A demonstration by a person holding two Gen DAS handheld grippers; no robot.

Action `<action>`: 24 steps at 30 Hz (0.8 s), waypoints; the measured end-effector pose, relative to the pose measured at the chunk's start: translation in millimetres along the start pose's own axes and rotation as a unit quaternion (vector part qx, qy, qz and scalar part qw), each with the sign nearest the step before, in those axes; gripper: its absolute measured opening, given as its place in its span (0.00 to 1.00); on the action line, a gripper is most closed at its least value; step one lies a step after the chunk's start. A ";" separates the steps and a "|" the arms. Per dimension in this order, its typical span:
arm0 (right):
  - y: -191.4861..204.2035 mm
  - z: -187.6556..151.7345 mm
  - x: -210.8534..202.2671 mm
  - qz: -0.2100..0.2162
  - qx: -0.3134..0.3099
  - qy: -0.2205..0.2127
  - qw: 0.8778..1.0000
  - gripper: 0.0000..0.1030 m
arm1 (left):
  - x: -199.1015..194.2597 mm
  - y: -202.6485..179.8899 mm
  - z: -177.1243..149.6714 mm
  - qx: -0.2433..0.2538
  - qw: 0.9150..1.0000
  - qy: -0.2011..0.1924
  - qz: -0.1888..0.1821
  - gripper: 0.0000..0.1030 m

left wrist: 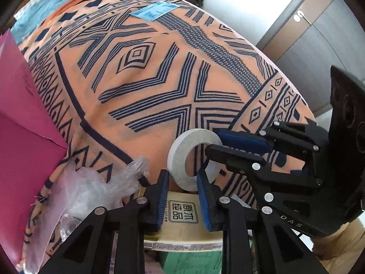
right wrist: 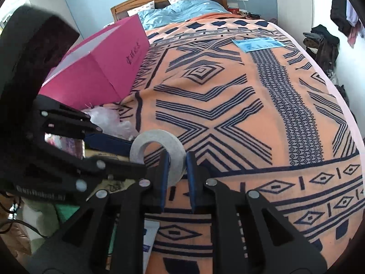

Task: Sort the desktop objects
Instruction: 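Lower the right gripper onto the white tape roll and close it, then lift the tape roll with the right gripper and carry it over the pink box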

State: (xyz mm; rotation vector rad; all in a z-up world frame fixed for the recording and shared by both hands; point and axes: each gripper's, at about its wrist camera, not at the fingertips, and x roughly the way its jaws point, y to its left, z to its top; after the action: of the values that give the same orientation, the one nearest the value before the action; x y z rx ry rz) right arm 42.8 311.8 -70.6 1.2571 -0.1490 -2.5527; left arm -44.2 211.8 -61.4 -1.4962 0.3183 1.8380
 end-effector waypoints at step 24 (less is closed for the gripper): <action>30.0 26.1 -29.5 0.037 -0.028 -0.037 0.998 0.19 | -74.4 6.8 -15.5 -0.025 0.993 -0.111 0.029 0.18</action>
State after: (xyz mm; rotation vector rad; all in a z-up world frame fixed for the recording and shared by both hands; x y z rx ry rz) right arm 45.6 291.3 -25.6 1.1160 -0.1352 -2.5237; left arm -33.2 169.5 1.0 -1.3118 0.2112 2.0510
